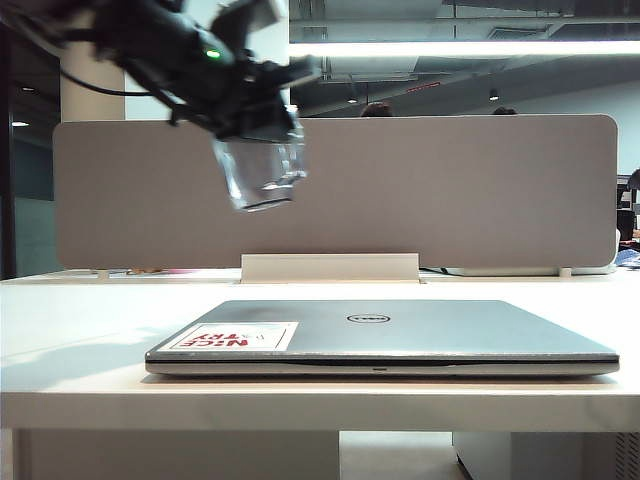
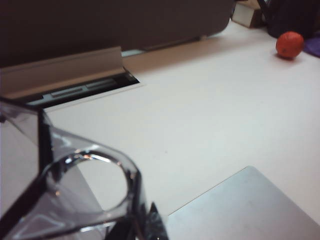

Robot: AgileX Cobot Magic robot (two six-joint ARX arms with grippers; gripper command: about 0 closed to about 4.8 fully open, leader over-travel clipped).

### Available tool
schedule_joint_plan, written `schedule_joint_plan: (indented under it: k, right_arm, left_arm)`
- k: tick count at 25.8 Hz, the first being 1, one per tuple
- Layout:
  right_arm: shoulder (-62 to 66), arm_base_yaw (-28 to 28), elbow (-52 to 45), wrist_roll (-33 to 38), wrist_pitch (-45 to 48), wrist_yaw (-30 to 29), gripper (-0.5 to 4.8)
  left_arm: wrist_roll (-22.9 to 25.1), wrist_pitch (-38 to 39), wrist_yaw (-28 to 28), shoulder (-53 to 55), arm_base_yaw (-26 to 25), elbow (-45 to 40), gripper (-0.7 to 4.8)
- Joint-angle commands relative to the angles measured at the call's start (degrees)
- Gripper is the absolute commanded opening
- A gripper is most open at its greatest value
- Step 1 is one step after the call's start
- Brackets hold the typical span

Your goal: Pick up the water cup and place it on the side of the laptop away from you.

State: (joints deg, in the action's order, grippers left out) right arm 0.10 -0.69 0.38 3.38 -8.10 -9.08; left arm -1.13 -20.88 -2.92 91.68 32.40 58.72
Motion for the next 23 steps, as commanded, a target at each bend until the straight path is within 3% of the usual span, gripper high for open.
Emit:
schedule_joint_plan:
  k: [1,6,9,13,23]
  right_arm:
    - [-0.1,0.0,-0.3,0.0,0.6,0.0,-0.08]
    - [-0.1,0.0,-0.3,0.0,0.6,0.0,-0.08]
    - [-0.1,0.0,-0.3,0.0,0.6,-0.1,-0.08]
    - [-0.1,0.0,-0.3,0.0,0.6,-0.4,-0.08]
    - [-0.1,-0.1,-0.3,0.0,0.4,-2.5,-0.08]
  left_arm:
    - [0.0,1.6,3.9,6.6,2.5,7.8,-0.06]
    - [-2.6,4.2,7.1,17.0,4.8,19.4,-0.06]
    - [-2.8,11.9,9.8,27.1,5.7,32.7,-0.06]
    - [-4.4,17.4,11.3,34.2,5.7,42.5,-0.05]
    - [-8.0,17.6,13.4,42.9,5.4,50.2,-0.06]
